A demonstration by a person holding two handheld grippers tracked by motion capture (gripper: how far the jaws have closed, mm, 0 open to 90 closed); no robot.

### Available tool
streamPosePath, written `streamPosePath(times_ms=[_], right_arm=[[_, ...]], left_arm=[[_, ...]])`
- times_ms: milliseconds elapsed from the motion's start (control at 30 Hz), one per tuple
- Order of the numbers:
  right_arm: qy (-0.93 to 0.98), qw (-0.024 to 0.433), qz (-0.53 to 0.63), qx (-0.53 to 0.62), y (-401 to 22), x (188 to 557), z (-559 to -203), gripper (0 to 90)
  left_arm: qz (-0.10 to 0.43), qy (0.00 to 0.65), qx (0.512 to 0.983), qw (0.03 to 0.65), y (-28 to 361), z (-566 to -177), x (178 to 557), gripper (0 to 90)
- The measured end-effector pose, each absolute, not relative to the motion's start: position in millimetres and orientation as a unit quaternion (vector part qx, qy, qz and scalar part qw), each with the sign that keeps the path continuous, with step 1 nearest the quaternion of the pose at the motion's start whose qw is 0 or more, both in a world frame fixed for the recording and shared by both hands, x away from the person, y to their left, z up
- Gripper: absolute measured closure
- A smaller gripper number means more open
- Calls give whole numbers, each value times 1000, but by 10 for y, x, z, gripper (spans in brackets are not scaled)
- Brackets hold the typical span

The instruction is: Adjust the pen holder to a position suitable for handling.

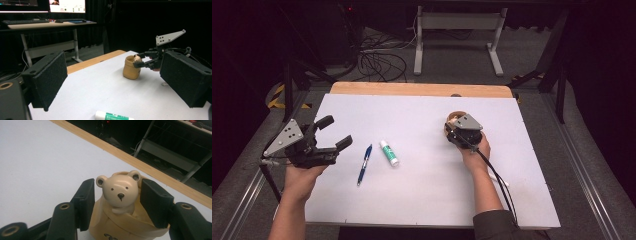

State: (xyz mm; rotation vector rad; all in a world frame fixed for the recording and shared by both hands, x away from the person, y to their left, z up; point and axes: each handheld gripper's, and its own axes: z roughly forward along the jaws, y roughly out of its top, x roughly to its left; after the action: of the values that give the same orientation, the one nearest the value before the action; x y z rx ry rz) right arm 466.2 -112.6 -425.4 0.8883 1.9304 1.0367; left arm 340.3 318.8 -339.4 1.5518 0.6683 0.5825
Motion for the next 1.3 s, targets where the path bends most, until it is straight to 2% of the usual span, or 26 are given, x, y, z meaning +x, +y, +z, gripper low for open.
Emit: streamPosePath(times_ms=[500,967,1300], right_arm=[[753,391,402,344,-1073,4700,-4302,569],[756,407,388,336,-1053,4698,-4318,579],[757,402,387,340,-1054,4697,-4308,589]], left_arm=[[253,294,675,628,3194,-3399,3404,82],[254,293,677,626,3194,-3403,3408,83],[254,295,676,626,3198,-3404,3406,84]])
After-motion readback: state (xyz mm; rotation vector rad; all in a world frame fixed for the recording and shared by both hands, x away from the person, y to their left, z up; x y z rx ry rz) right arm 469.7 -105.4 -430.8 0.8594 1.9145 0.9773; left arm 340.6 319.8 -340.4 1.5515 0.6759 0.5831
